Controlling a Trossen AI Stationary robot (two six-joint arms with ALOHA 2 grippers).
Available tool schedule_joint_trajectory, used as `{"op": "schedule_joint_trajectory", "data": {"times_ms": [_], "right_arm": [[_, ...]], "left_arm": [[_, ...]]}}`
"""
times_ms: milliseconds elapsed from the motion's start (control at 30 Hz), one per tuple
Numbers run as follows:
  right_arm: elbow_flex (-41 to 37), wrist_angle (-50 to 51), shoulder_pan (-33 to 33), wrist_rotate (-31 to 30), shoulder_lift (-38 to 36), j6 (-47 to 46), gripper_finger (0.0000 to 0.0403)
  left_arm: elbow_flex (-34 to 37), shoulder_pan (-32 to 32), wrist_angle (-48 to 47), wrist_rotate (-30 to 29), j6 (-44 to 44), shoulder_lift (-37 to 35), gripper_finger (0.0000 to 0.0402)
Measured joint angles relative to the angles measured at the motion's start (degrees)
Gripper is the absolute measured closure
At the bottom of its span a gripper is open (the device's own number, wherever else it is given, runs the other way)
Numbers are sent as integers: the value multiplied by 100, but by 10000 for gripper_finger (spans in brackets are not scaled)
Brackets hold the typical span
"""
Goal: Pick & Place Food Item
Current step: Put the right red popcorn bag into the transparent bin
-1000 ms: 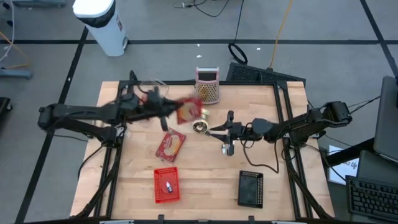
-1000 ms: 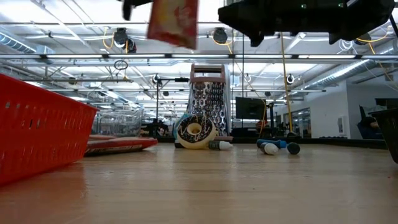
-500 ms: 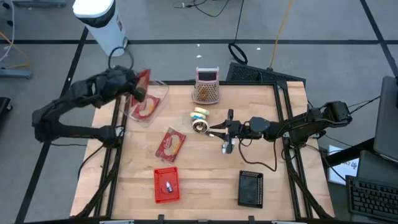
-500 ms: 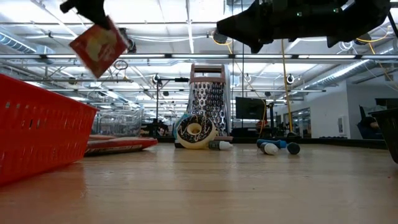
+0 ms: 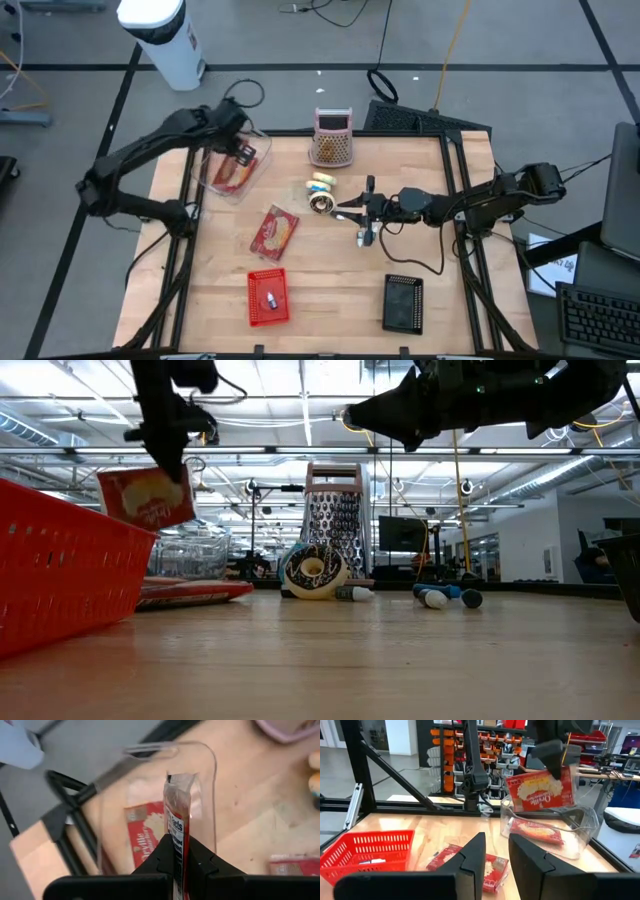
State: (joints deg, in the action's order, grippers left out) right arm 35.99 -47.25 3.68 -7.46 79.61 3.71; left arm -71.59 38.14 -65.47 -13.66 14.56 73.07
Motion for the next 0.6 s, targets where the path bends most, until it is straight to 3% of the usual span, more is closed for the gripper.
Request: {"op": "schedule_joint_trajectory", "data": {"times_ms": [300, 600], "right_arm": [[0, 3, 0, 2, 0, -1, 328], [0, 39, 0, 2, 0, -1, 328]], "left_arm": [[2, 317, 281, 854, -467, 1056, 389], [2, 739, 319, 923, -806, 1742, 383]]}}
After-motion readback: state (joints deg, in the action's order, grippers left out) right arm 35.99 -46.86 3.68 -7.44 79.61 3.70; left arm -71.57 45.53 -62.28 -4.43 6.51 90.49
